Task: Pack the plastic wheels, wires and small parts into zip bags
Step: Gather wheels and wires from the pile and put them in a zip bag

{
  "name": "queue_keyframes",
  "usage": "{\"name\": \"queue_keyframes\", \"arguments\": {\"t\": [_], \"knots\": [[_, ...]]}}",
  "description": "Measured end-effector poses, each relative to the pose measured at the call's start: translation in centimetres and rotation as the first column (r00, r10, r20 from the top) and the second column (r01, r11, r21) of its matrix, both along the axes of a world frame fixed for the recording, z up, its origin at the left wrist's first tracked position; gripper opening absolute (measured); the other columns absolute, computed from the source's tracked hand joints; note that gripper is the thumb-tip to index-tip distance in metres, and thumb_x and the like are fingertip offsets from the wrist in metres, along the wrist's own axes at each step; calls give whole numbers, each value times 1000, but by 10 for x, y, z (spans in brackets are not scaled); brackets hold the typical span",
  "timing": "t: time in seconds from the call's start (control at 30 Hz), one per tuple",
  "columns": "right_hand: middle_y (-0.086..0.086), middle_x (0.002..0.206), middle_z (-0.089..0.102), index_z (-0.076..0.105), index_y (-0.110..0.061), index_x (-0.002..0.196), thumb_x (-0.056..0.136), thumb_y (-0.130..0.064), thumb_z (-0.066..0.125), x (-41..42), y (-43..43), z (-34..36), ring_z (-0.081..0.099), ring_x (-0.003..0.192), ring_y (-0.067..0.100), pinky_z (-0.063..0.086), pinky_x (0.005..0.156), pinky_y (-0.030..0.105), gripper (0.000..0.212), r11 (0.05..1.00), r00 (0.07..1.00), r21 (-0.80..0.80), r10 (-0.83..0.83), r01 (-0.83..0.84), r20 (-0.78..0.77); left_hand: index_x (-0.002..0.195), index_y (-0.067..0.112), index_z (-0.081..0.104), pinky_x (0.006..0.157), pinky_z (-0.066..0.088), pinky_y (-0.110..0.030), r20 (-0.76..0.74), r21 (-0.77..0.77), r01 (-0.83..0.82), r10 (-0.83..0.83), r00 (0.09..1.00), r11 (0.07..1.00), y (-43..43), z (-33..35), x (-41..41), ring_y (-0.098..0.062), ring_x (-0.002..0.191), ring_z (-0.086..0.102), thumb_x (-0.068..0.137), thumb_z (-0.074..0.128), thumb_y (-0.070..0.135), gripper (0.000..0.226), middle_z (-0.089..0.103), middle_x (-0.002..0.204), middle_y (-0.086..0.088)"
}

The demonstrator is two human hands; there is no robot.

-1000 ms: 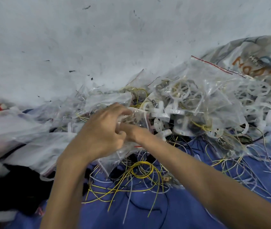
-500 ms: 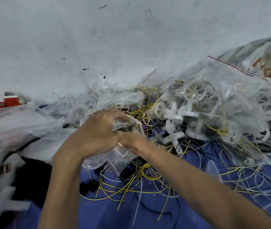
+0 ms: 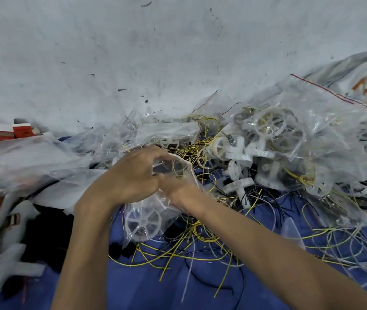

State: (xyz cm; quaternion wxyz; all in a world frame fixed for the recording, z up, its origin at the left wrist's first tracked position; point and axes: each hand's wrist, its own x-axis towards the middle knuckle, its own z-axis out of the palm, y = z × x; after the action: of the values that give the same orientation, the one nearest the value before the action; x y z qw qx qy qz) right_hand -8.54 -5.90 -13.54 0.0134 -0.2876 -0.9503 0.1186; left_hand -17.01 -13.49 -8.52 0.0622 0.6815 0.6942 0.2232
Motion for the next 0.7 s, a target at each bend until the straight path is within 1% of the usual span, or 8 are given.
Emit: {"name": "queue_keyframes", "arguments": {"t": [0.1, 0.17, 0.23, 0.3, 0.43, 0.57, 0.63, 0.7], "knots": [[17, 122, 56, 51, -3, 123, 95, -7, 39, -10, -5, 14, 56, 110, 35, 46, 93, 43, 31, 995, 991, 45, -81, 86, -105, 119, 25, 59, 73, 38, -20, 39, 104, -5, 1, 999, 995, -1, 0, -1, 9, 62, 48, 84, 57, 4, 40, 57, 121, 10], [15, 105, 61, 57, -2, 109, 90, -4, 43, -6, -3, 24, 59, 97, 32, 48, 84, 38, 23, 1000, 985, -10, -5, 3, -170, 120, 23, 60, 76, 39, -20, 26, 142, -48, 44, 999, 989, -1, 0, -4, -2, 68, 50, 85, 56, 6, 39, 57, 123, 10], [3, 82, 53, 52, -8, 95, 93, -7, 38, 5, -1, 28, 52, 86, 24, 41, 77, 34, 14, 983, 992, -129, 128, -129, -13, 122, 22, 58, 86, 40, -27, 20, 136, -86, 84, 996, 987, 0, -1, -6, -12, 75, 48, 84, 56, 6, 42, 55, 128, 9], [-5, 74, 43, 47, -8, 84, 96, -12, 37, 13, 1, 28, 44, 75, 15, 35, 70, 28, 16, 961, 979, -208, 197, -180, 62, 120, 24, 59, 83, 39, -28, 23, 118, -80, 78, 997, 990, 0, -3, -5, -4, 69, 46, 83, 56, 6, 41, 54, 127, 11], [-9, 74, 56, 66, -2, 83, 86, 0, 55, 27, 11, 33, 48, 58, -5, 34, 62, 10, 12, 962, 872, -11, 242, -272, -425, 108, 22, 63, 81, 39, -28, -3, 120, -146, 148, 989, 982, 6, -4, -5, -11, 83, 50, 79, 59, 19, 30, 59, 116, 6], [-6, 92, 62, 71, -12, 98, 84, -11, 65, 57, 25, 28, 51, 78, -8, 36, 74, 1, 15, 994, 681, 96, 100, -44, -726, 116, 24, 59, 84, 33, -25, 20, 166, -359, 361, 932, 918, 11, -8, -16, -17, 115, 49, 79, 55, 16, 38, 56, 126, 4], [-10, 96, 51, 68, -19, 96, 83, -18, 67, 76, 37, 17, 45, 89, 3, 34, 86, 14, 13, 988, 805, 83, -55, 128, -590, 121, 24, 56, 87, 34, -28, 31, 170, -431, 433, 901, 886, 10, -10, -21, -20, 122, 46, 80, 55, 13, 43, 54, 132, 1], [-10, 92, 55, 68, -19, 93, 83, -29, 68, 92, 46, 3, 48, 88, 7, 42, 86, 26, 14, 985, 942, 3, -166, 175, -293, 122, 24, 56, 89, 35, -28, 31, 166, -449, 450, 892, 878, 9, -11, -24, -21, 123, 46, 81, 55, 15, 42, 54, 132, 0]]}}
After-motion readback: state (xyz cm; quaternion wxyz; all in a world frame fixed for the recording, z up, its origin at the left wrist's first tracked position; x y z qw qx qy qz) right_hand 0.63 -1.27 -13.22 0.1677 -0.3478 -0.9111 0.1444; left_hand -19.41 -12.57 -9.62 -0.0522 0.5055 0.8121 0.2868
